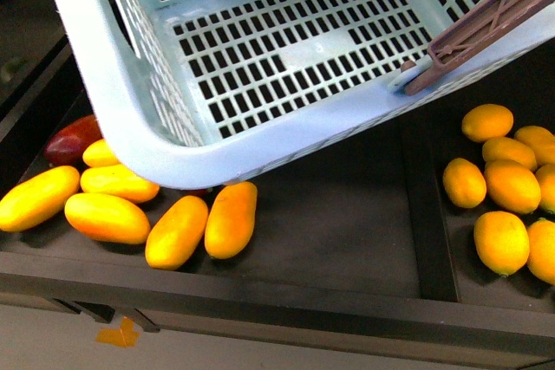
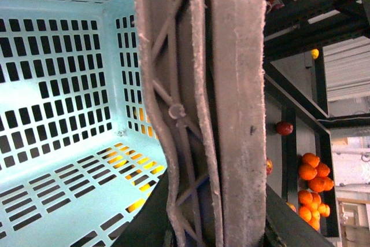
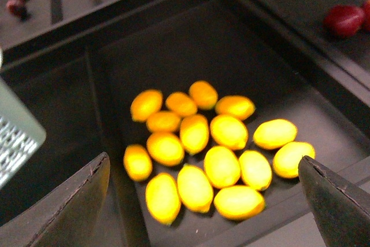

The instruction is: Pick lemon and mango into basket

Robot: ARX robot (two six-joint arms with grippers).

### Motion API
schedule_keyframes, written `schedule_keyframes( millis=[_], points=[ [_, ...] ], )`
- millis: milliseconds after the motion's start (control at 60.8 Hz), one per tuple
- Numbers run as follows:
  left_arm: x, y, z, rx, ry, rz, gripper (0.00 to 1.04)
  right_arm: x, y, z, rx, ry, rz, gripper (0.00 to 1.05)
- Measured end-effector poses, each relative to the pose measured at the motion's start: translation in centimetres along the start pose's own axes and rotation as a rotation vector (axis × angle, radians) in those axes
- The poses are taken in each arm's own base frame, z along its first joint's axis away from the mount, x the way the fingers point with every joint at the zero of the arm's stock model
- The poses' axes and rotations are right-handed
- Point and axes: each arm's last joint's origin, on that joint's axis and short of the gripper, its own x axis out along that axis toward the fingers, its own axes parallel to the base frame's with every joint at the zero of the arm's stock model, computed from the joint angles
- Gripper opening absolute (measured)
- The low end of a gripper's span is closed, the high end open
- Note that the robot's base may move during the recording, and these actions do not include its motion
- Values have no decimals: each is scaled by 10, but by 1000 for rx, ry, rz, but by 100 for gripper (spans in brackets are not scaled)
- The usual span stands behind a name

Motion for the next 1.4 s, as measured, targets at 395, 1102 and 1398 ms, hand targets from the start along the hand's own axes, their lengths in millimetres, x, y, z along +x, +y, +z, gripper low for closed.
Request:
schedule_keyframes(
  millis=[395,1102,1398],
  points=[
    [0,0,1,1,-9,6,19,150,-16,-38,-239,323,7,96],
    [0,0,0,1,-5,3,19,287,57,-124,-850,591,398,96],
    [0,0,1,1,-5,3,19,310,66,-127,-929,615,462,96]
  ],
)
